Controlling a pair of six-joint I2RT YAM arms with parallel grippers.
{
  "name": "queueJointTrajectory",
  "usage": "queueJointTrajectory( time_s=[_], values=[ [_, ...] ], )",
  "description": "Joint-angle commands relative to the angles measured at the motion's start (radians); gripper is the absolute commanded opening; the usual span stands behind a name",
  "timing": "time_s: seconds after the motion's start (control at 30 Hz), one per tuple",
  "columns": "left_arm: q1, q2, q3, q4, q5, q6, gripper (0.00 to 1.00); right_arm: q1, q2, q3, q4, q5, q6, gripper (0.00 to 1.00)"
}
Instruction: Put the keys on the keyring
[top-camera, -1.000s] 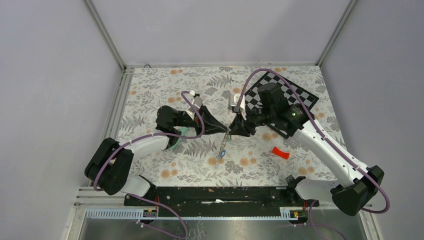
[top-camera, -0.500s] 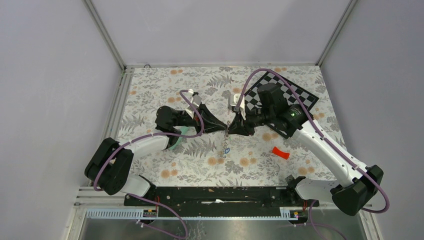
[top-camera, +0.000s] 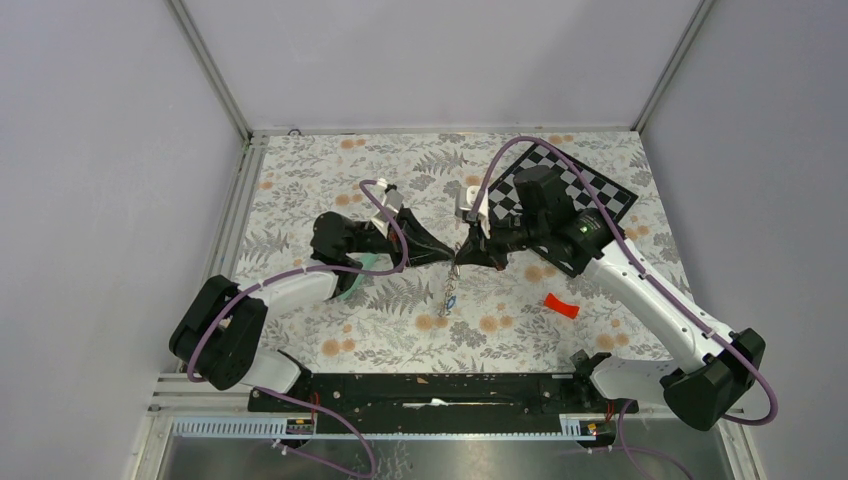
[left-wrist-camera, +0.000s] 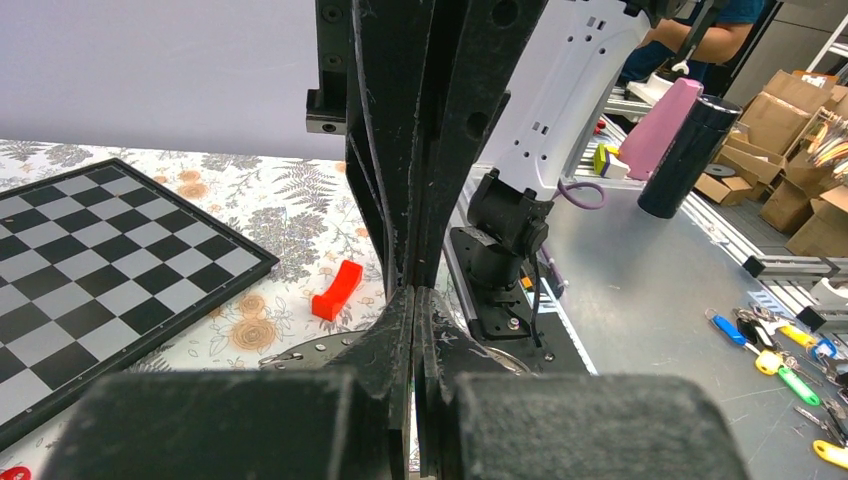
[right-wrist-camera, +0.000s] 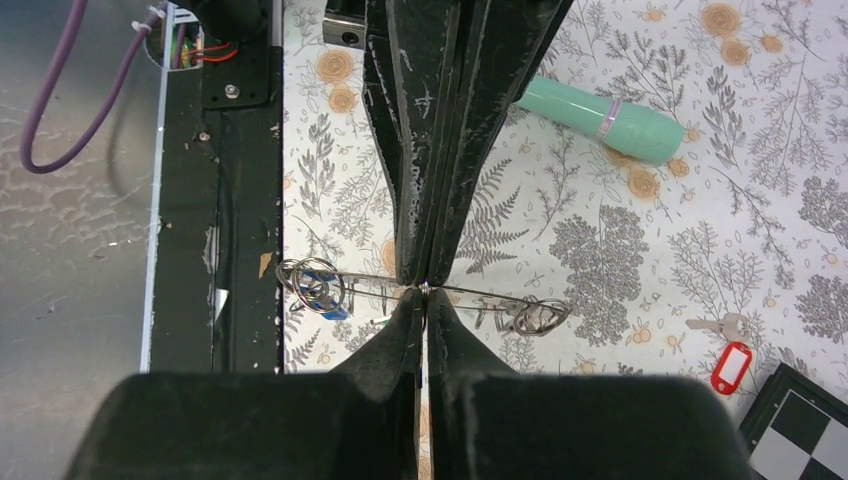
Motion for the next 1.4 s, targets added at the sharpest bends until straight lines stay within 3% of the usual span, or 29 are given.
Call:
queueJointTrajectory(
  time_s=[0.0,0.07,0.1,0.27,0.37,0.53,0.83,1.17,1.37],
  values=[
    [0.012,-0.029,-0.003,0.041,-0.029,0.034,0.0,0.0,-0.002,0.037,-0.029,0.056,-0.036,0.0],
    [0.014,-0.04,0.013,-0.032,-0.011,0.094,0.0,-0.001,0.019,0.077,-0.089,0.088,-0.06,0.0],
    [0.014,-0.047,0.028,-0.095,-0.002,0.147,0.06,0.002,0.035,0.106,-0.129,0.106,-0.073,0.0],
    [0.026,-0.075,0.148,-0.499,0.035,0.44,0.59,0.03,0.146,0.277,-0.365,0.223,-0.14,0.0],
    [0.028,-0.058,0.246,-0.801,0.036,0.649,0.69,0.045,0.205,0.349,-0.45,0.272,-0.159,0.0],
    [0.026,-0.021,0.281,-0.858,0.039,0.706,0.67,0.058,0.248,0.416,-0.488,0.314,-0.155,0.0],
    [0.02,0.021,0.214,-0.554,0.057,0.473,0.51,0.065,0.27,0.439,-0.491,0.32,-0.144,0.0],
    [-0.009,0.036,0.173,-0.446,0.065,0.401,0.48,0.066,0.27,0.426,-0.47,0.307,-0.128,0.0],
    [-0.016,0.035,0.157,-0.406,0.06,0.38,0.38,0.065,0.267,0.419,-0.451,0.303,-0.12,0.0]
  ],
)
